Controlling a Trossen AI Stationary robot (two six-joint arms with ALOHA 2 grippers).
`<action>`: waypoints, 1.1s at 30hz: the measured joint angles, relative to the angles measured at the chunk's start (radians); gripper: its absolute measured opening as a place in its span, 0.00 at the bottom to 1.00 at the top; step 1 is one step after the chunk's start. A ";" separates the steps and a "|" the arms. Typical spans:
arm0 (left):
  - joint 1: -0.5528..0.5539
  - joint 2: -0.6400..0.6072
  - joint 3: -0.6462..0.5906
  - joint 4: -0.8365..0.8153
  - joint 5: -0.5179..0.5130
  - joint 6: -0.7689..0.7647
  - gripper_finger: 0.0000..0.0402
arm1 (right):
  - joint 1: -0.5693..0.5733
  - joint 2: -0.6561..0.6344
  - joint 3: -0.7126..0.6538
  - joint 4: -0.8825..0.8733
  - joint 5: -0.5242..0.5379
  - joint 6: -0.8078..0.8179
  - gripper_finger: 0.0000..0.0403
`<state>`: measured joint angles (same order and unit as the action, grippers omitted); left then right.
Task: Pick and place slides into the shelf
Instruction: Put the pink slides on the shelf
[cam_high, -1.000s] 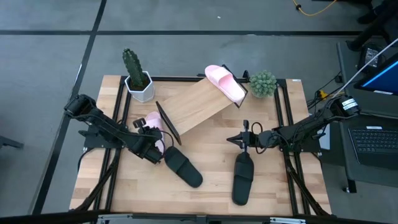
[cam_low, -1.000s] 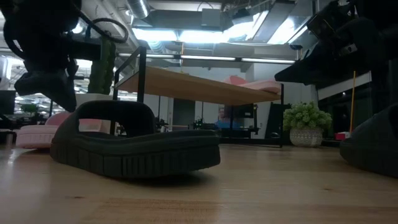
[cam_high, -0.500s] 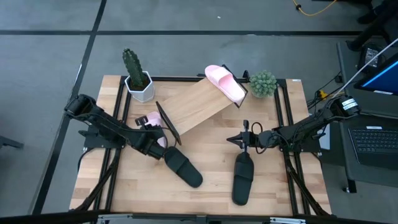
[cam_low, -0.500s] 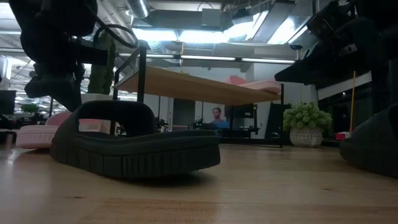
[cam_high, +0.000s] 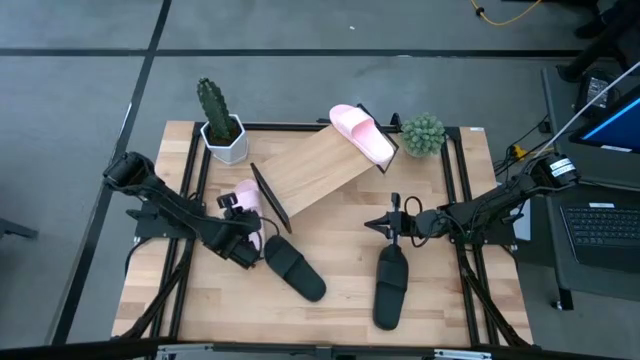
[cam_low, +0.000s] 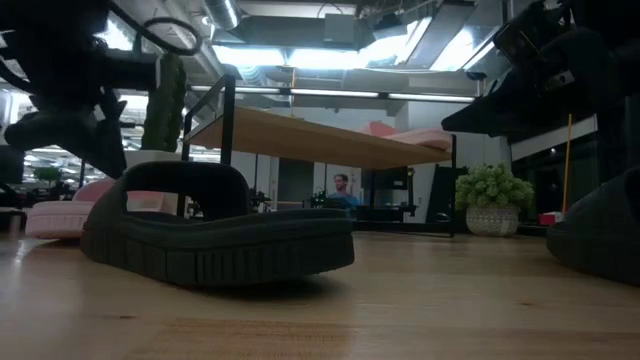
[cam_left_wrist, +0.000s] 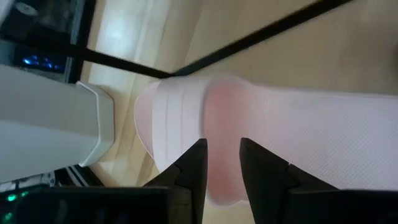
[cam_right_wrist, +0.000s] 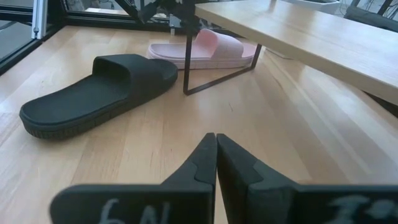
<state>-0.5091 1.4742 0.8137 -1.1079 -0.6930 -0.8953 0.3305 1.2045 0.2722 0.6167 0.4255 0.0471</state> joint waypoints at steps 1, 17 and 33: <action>-0.008 0.000 -0.002 0.004 -0.024 -0.016 0.22 | 0.000 0.000 0.000 0.000 0.000 0.000 0.04; -0.057 -0.001 -0.127 0.072 -0.089 -0.117 0.22 | 0.000 0.000 0.000 0.016 0.000 0.001 0.04; -0.056 -0.001 -0.126 0.035 -0.066 -0.116 0.22 | 0.000 0.000 0.000 0.017 0.000 -0.002 0.04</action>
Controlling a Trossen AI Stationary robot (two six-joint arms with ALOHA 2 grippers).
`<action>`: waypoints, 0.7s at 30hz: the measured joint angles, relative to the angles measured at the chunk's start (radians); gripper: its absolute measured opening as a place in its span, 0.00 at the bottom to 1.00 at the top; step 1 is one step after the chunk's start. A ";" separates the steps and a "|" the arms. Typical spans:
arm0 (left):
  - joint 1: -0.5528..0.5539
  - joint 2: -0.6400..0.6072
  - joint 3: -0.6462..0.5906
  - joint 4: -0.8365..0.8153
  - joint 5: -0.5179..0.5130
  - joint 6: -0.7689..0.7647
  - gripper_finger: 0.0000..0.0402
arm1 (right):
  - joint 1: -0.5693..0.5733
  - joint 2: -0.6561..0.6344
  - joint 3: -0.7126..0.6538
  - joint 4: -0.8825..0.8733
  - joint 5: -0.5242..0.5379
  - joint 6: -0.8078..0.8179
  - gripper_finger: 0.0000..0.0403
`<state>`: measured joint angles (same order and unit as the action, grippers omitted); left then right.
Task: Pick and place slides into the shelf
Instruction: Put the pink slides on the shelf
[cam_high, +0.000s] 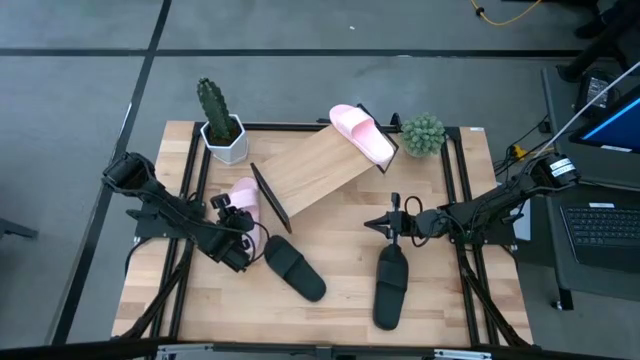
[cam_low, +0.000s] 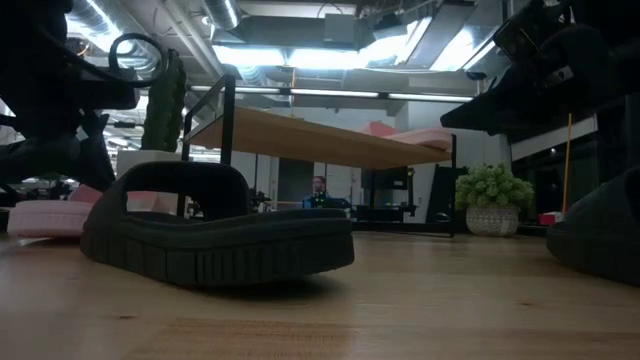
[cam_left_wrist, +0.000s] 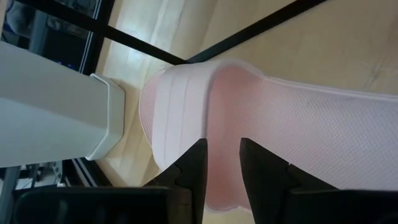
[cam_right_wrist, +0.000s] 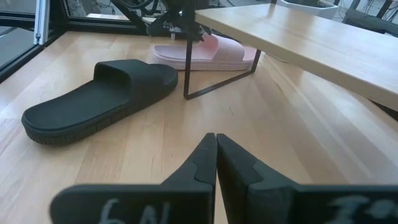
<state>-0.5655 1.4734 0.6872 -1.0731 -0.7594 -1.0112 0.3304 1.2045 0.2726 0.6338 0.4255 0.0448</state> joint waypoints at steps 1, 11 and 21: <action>0.000 0.000 0.000 -0.001 0.000 0.000 0.22 | 0.000 0.000 0.000 0.000 0.000 0.000 0.04; 0.000 -0.002 0.065 -0.069 -0.005 0.000 0.22 | 0.000 0.000 0.000 0.001 0.000 -0.005 0.04; 0.000 -0.002 0.072 -0.102 0.032 0.000 0.22 | 0.000 0.000 0.000 0.005 0.000 -0.005 0.04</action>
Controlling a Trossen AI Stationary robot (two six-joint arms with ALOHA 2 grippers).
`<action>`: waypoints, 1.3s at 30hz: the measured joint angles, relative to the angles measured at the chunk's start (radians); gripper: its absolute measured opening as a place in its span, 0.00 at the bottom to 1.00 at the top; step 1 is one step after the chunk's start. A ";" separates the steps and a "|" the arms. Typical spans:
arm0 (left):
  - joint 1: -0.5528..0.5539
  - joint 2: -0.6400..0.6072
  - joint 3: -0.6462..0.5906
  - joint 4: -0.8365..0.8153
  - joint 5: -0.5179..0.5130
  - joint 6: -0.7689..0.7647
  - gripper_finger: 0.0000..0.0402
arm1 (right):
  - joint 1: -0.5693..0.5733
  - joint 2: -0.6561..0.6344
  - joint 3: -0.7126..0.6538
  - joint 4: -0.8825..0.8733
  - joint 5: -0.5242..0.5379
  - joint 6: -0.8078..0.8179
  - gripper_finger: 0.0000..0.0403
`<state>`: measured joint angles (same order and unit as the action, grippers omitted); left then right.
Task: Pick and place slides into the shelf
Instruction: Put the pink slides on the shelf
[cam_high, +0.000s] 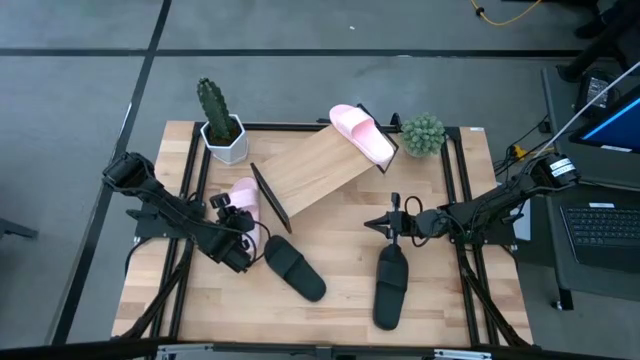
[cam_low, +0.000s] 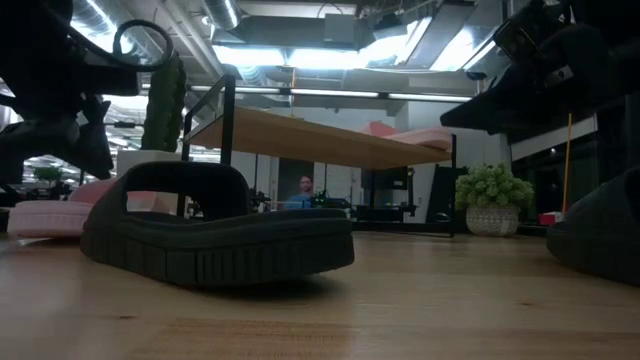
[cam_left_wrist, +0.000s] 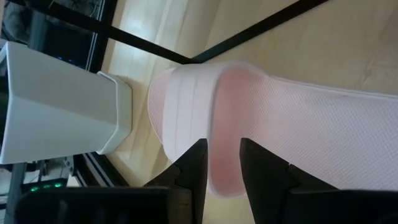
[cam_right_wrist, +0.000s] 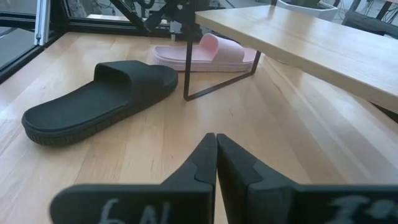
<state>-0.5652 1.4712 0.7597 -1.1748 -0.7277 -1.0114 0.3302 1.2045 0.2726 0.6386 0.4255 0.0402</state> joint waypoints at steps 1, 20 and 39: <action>0.000 0.000 0.000 0.000 0.000 0.000 0.22 | 0.000 0.000 0.000 0.001 0.000 0.000 0.04; 0.003 0.000 -0.058 0.014 -0.014 -0.007 0.22 | 0.000 0.000 0.000 0.001 0.000 0.003 0.04; 0.090 0.000 -0.082 0.045 -0.013 0.023 0.22 | 0.000 0.000 0.000 0.018 0.000 0.000 0.04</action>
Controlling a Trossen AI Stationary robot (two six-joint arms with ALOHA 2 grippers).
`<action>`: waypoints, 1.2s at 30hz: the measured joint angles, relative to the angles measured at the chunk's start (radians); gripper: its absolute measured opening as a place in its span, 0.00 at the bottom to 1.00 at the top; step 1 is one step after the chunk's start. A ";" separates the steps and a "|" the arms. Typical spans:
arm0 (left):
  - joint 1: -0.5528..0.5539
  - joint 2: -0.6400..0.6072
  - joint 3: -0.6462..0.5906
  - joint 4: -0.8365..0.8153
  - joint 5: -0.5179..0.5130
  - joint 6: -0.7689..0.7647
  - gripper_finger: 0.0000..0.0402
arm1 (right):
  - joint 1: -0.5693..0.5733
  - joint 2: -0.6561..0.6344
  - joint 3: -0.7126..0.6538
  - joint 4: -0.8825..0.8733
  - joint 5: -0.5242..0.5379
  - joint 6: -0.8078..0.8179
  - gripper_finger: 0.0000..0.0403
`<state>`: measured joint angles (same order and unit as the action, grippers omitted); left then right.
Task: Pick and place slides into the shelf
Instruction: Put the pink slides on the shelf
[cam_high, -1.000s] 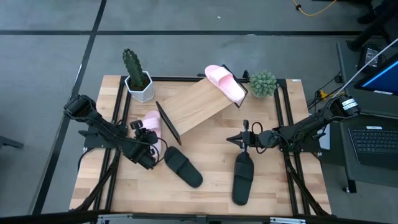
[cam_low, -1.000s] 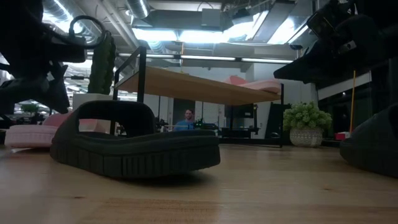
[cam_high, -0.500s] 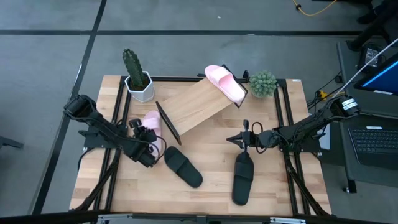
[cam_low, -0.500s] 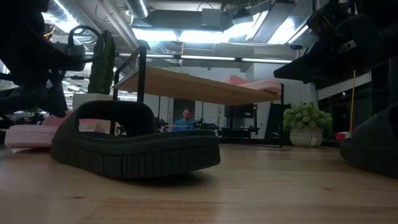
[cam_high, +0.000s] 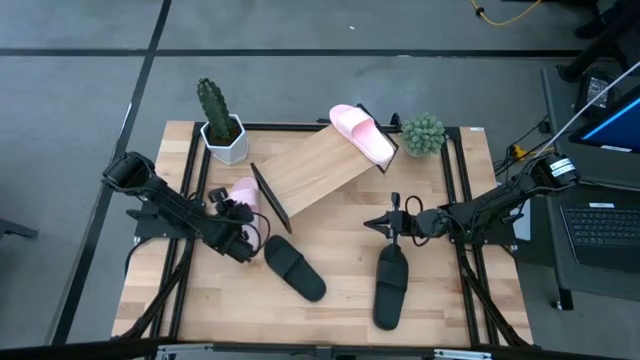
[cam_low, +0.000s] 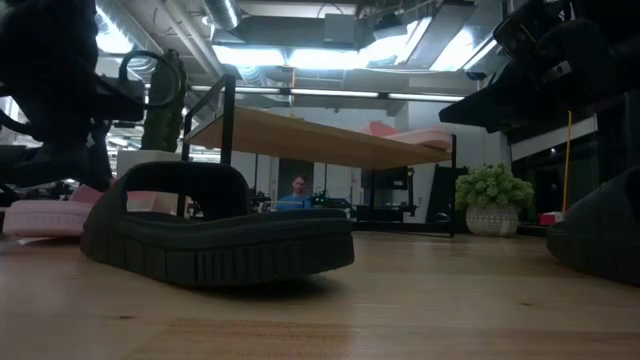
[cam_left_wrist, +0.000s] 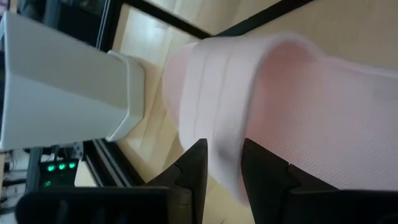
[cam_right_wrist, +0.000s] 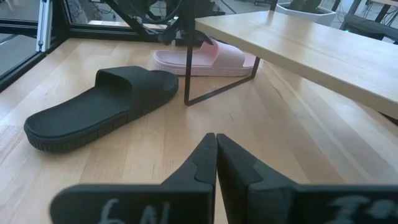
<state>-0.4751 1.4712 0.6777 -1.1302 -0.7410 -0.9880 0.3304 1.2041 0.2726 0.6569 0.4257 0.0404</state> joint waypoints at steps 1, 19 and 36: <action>0.000 0.000 0.000 0.012 0.000 0.014 0.21 | 0.000 0.000 0.000 0.000 0.000 0.000 0.04; 0.000 0.000 0.000 0.050 -0.004 0.024 0.01 | 0.000 0.000 0.000 0.005 0.000 0.000 0.04; -0.061 0.000 0.153 -0.245 0.033 -0.151 0.00 | 0.000 0.000 0.000 0.005 0.000 -0.019 0.04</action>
<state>-0.5362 1.4712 0.8308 -1.3748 -0.7078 -1.1393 0.3303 1.2041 0.2726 0.6617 0.4259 0.0212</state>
